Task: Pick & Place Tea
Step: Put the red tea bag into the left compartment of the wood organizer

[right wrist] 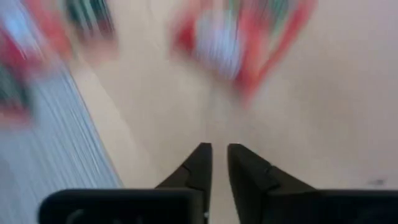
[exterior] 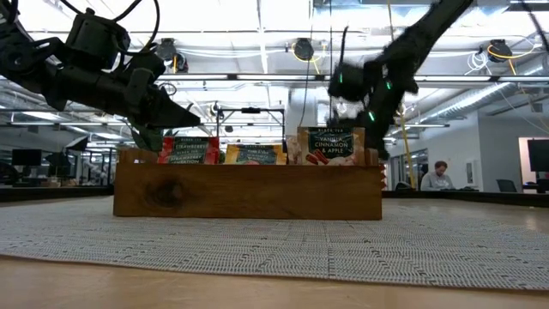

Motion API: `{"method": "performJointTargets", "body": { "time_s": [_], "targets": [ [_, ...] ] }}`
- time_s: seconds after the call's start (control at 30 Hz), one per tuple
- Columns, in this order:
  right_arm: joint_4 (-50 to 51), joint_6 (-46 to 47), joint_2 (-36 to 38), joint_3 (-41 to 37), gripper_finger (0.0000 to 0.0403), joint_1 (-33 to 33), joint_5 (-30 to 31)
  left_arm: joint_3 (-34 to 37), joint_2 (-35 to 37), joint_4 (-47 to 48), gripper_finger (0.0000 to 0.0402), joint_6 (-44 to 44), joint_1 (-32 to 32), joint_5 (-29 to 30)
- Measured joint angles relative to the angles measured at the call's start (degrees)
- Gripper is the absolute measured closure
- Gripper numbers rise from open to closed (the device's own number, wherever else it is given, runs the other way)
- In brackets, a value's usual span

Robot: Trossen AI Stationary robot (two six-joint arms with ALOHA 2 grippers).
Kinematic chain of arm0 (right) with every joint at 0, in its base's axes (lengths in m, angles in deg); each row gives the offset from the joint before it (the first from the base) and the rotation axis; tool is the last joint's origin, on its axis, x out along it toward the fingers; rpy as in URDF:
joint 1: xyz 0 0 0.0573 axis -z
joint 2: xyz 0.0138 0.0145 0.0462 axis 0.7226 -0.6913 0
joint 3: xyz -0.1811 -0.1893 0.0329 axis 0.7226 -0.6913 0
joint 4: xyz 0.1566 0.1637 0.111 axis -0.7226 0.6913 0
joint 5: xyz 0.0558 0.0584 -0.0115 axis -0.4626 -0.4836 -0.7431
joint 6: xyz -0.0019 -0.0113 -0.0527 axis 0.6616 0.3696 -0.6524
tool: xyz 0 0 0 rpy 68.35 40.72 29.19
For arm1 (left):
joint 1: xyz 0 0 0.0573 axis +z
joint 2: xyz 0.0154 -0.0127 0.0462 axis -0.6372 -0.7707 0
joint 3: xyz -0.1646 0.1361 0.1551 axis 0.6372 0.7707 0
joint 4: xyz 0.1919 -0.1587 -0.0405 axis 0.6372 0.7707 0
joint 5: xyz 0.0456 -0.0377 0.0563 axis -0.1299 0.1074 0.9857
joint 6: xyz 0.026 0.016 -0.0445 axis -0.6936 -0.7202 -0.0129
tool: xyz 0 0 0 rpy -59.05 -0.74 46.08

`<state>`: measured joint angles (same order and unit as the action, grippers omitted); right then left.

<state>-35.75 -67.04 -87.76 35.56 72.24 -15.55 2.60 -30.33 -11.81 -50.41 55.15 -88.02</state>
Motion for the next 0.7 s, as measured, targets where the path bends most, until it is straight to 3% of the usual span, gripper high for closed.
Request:
{"method": "performJointTargets", "body": {
  "time_s": [0.13,0.4,0.7],
  "targets": [
    [-0.43,-0.12,1.41,4.54,0.0292,-0.13,0.88,0.00,0.00,-0.09,0.0376,0.00,0.01,0.02],
    [11.57,-0.33,-9.81,19.30,0.0164,1.69,1.16,0.00,0.00,-0.22,0.0376,0.02,0.01,0.02],
    [13.39,-1.36,-20.36,21.73,0.0139,3.27,0.42,0.00,0.00,-0.22,0.0376,0.02,0.01,0.05]
  ]
}}
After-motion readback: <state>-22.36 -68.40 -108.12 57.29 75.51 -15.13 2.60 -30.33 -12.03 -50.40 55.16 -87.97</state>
